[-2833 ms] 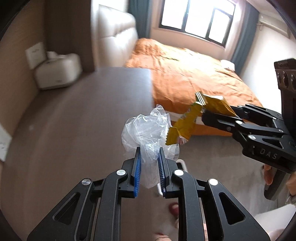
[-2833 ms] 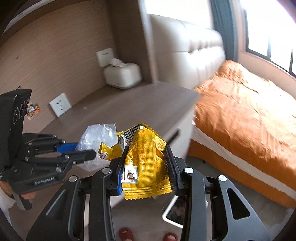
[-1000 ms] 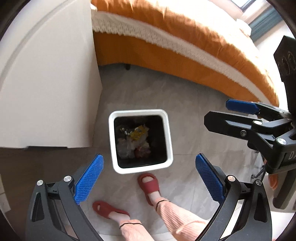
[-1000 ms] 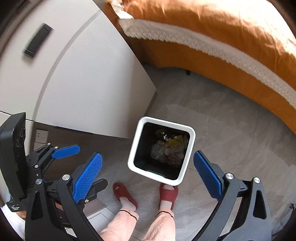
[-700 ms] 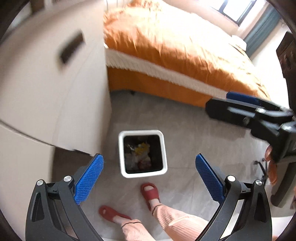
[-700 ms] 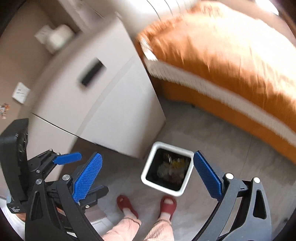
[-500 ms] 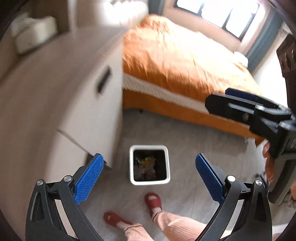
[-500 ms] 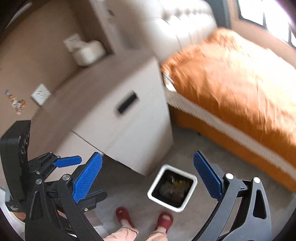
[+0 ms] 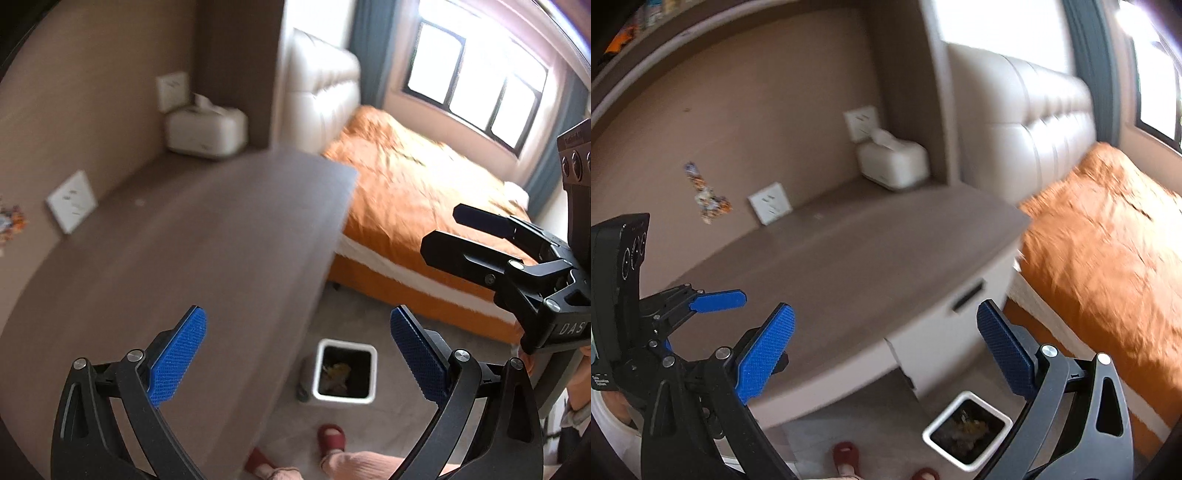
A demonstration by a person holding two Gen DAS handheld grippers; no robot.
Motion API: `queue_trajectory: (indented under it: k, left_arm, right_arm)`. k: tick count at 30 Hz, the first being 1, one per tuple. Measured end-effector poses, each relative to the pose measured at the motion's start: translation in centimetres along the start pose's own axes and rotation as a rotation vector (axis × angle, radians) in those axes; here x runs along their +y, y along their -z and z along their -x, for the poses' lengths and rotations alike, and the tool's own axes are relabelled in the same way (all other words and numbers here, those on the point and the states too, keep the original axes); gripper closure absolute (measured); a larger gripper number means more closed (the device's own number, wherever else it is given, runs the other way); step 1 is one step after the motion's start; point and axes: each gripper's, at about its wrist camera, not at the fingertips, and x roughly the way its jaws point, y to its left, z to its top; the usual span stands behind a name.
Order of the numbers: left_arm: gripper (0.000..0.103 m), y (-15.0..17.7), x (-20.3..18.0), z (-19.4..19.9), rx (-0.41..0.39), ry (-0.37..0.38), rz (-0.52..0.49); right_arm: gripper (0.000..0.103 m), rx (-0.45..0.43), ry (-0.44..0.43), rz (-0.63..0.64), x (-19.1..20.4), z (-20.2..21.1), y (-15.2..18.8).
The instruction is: Collect trash
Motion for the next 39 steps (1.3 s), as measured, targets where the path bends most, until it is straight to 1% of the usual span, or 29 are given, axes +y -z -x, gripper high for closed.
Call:
queue_trajectory:
  k: [5,10,11,12,14,17,21,26,31,39]
  left_arm:
    - [0.005,-0.1,3.9,4.0,-0.069,-0.078,0.051]
    - [0.005,0.5,7.8,7.5,-0.119,-0.149,0.1]
    - [0.005,0.8,8.3,7.9,-0.128,-0.165,0.105]
    - [0.005,1.0,9.2,8.7,-0.138,-0.198,0.114]
    - [0.005,1.4,10.5,9.7,-0.147,-0.23,0.13]
    - [0.005,2.0,12.4,11.2,-0.16,-0.249,0.151]
    - [0.005,2.4,14.1,13.0,-0.186,-0.33,0.152]
    - [0.005,2.7,16.3,15.1,-0.227,-0.362,0.188]
    - [0.005,2.9,17.7,16.3,-0.251,-0.416,0.187]
    - [0.005,3.0,19.1,17.4,-0.27,-0.414,0.214]
  right_arm:
    - [0.005,-0.026,-0.078,0.056,4.4,-0.6,-2.2]
    - [0.005,-0.042,-0.136,0.116,8.6,-1.0,-3.4]
    - [0.005,-0.043,-0.145,0.127,9.4,-1.2,-3.6]
    - [0.005,-0.043,-0.154,0.135,9.9,-1.4,-3.6]
    - [0.005,-0.048,-0.17,0.158,11.6,-1.7,-3.9]
    - [0.005,-0.054,-0.19,0.186,13.7,-2.1,-4.2]
    - [0.005,-0.062,-0.207,0.218,16.3,-2.6,-4.7]
    - [0.005,-0.082,-0.217,0.227,18.7,-3.2,-5.2]
    - [0.005,-0.087,-0.22,0.253,20.4,-3.4,-5.4]
    - [0.005,-0.107,-0.218,0.292,22.0,-3.4,-5.9]
